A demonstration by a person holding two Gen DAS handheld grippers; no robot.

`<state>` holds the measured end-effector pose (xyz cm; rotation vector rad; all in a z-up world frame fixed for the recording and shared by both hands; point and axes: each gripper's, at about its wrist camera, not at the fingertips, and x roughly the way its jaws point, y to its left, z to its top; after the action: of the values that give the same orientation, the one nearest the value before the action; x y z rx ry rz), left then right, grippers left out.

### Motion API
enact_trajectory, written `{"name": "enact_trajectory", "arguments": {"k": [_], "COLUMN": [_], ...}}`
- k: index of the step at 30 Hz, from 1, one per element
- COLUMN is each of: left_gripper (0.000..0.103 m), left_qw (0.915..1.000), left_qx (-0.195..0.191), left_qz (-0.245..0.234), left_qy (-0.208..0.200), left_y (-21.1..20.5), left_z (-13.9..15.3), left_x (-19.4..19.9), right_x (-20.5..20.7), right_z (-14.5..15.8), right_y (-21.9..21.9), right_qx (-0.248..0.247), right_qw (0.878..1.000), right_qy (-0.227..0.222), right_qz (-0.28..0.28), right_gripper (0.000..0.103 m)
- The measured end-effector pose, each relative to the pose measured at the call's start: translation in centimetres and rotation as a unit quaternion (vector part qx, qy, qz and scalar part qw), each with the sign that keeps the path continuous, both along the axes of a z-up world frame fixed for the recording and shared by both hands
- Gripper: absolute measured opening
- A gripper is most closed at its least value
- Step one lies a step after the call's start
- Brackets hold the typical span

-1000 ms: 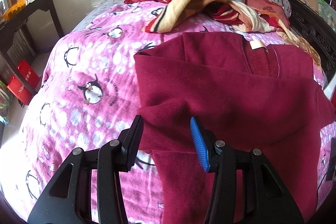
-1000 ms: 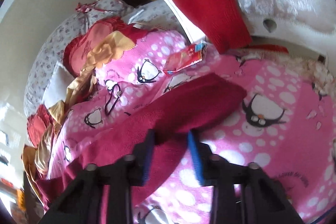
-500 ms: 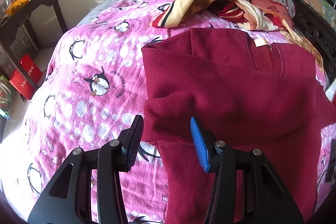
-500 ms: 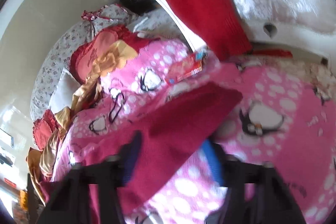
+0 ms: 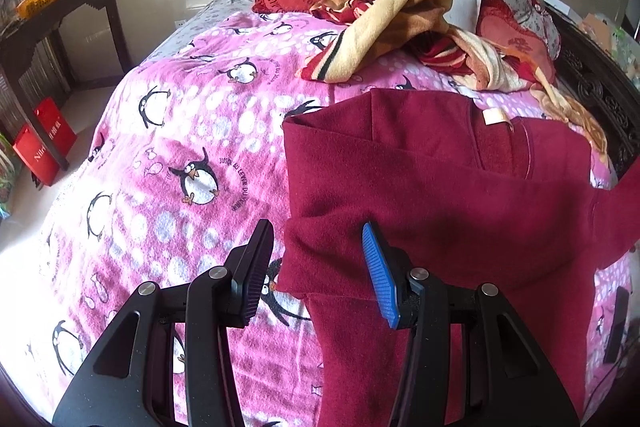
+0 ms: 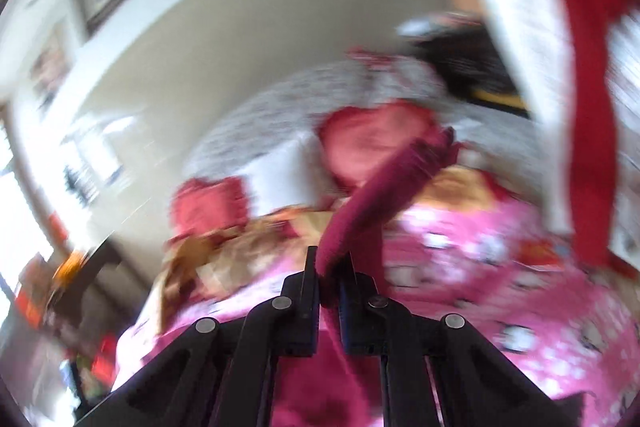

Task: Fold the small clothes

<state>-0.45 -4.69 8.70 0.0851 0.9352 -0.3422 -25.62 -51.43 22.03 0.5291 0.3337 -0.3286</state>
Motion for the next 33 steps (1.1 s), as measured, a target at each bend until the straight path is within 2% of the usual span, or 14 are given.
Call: {"name": "enact_trajectory", "arguments": {"k": [4, 8, 13, 15, 17, 18, 19, 21, 23, 24, 26, 29, 30, 33], "left_gripper": [0.046, 0.046, 0.046, 0.047, 0.048, 0.048, 0.050, 0.058, 0.059, 0.059, 0.059, 0.059, 0.059, 0.059], "left_qw": [0.9999, 0.9996, 0.9980, 0.9968, 0.9949, 0.9944, 0.9941, 0.9932, 0.9914, 0.9901, 0.9893, 0.9906, 0.9901, 0.9887], "left_qx": [-0.011, -0.029, -0.061, -0.072, -0.084, -0.087, -0.089, -0.096, -0.108, -0.111, -0.107, -0.088, -0.088, -0.072], "left_qz": [0.001, 0.001, -0.012, -0.024, -0.038, -0.042, -0.045, -0.052, -0.064, -0.074, -0.088, -0.087, -0.086, -0.098], "left_qy": [0.002, 0.005, 0.014, 0.027, 0.042, 0.044, 0.043, 0.038, 0.039, 0.042, 0.045, 0.058, 0.068, 0.088], "left_y": [0.5, 1.3, 1.8, 1.6, 1.3, 1.2, 0.9, 0.3, -0.6, -1.2, -2.1, -2.6, -2.7, -3.8], "left_z": [0.1, 0.4, 0.7, 0.7, 0.7, 0.7, 0.8, 1.0, 1.1, 1.1, 1.1, 0.5, 0.1, -1.3], "left_x": [0.0, 0.1, 0.2, 0.3, 0.2, 0.2, 0.1, -0.2, -0.4, -0.5, -0.8, -1.1, -1.1, -1.3], "right_x": [4.8, 9.8, 14.8, 16.5, 17.9, 18.0, 17.6, 16.4, 14.6, 13.5, 12.1, 10.9, 9.9, 6.7], "right_z": [1.2, -1.3, -9.7, -13.9, -17.4, -18.4, -18.3, -17.0, -15.2, -14.7, -13.7, -12.7, -12.2, -11.4], "right_y": [7.1, 14.7, 23.3, 25.8, 26.6, 26.3, 26.0, 25.5, 25.1, 25.0, 24.9, 25.1, 24.8, 23.2], "right_qx": [-0.020, -0.028, -0.039, -0.050, -0.018, 0.004, 0.012, 0.012, 0.003, -0.009, -0.030, -0.070, -0.077, -0.056], "right_qw": [0.995, 0.980, 0.958, 0.944, 0.926, 0.921, 0.923, 0.927, 0.932, 0.936, 0.938, 0.933, 0.936, 0.950], "right_qy": [0.005, 0.040, 0.124, 0.177, 0.239, 0.255, 0.249, 0.231, 0.213, 0.205, 0.202, 0.230, 0.226, 0.195], "right_qz": [0.100, 0.194, 0.255, 0.275, 0.292, 0.295, 0.293, 0.296, 0.293, 0.286, 0.279, 0.268, 0.258, 0.236], "right_gripper": [0.007, 0.007, 0.007, 0.009, 0.011, 0.011, 0.011, 0.018, 0.045, 0.049, 0.050, 0.050, 0.050, 0.050]}}
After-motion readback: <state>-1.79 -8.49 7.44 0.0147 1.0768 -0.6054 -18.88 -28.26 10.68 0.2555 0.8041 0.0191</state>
